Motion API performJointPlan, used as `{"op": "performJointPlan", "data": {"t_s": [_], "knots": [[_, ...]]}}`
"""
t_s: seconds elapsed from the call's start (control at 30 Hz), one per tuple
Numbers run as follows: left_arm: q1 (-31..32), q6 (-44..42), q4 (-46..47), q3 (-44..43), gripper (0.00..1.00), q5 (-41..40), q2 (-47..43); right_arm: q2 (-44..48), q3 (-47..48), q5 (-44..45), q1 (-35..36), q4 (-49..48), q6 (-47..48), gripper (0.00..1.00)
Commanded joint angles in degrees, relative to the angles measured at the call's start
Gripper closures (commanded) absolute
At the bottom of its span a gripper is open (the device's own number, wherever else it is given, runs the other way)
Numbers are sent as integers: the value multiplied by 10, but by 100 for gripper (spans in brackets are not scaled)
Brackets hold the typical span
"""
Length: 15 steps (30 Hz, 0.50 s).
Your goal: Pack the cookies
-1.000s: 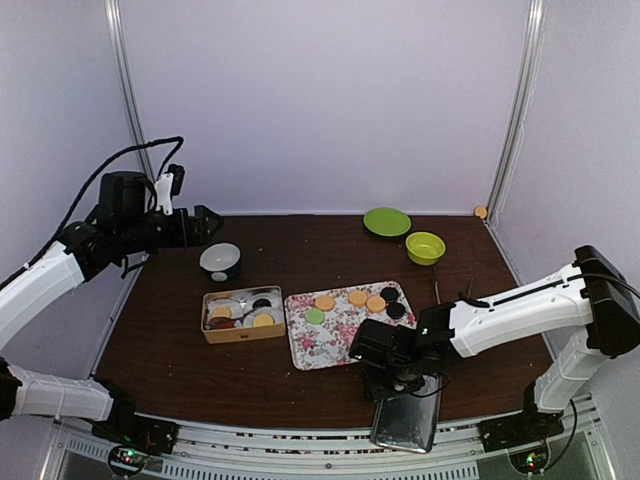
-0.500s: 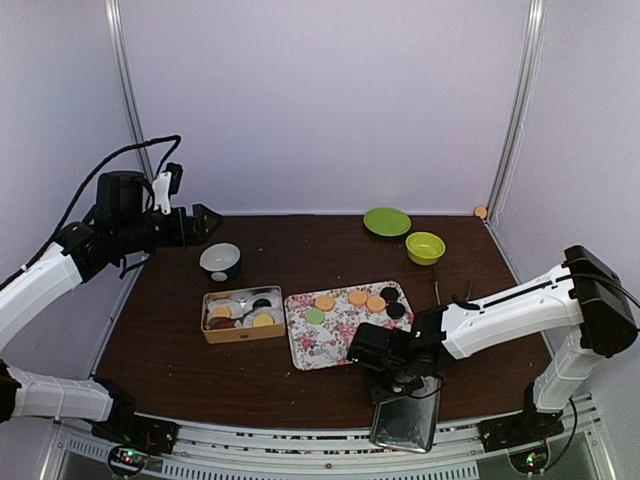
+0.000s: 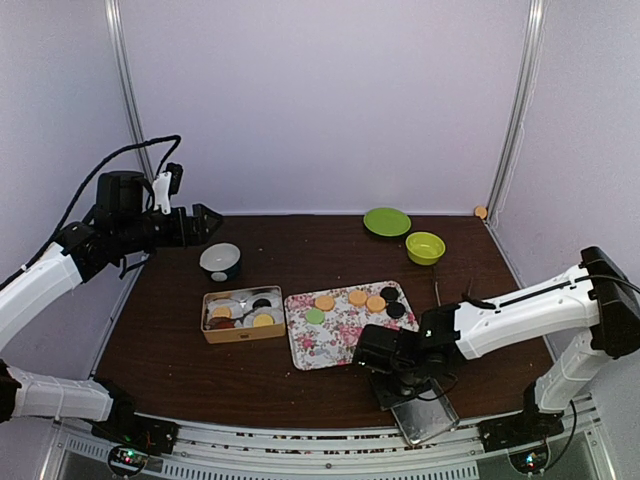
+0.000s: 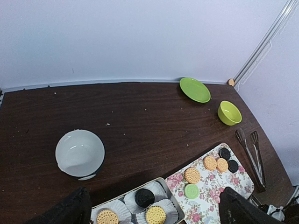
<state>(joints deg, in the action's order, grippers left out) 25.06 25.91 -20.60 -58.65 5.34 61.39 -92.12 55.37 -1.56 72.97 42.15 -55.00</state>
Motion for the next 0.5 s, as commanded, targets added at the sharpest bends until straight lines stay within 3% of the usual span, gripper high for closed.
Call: {"op": "performJointPlan", "data": {"t_s": [0.0,0.4,0.47], "knots": [[-3,5,28,-14,2,9,-3,15,31,-9,14,32,20,100],[-3,5,29,-13,2,7,3,-57,80,-42,40,38,71,100],[-4,5,29,-13,2,8,3,-62,82,-37,41,41,71,93]]}}
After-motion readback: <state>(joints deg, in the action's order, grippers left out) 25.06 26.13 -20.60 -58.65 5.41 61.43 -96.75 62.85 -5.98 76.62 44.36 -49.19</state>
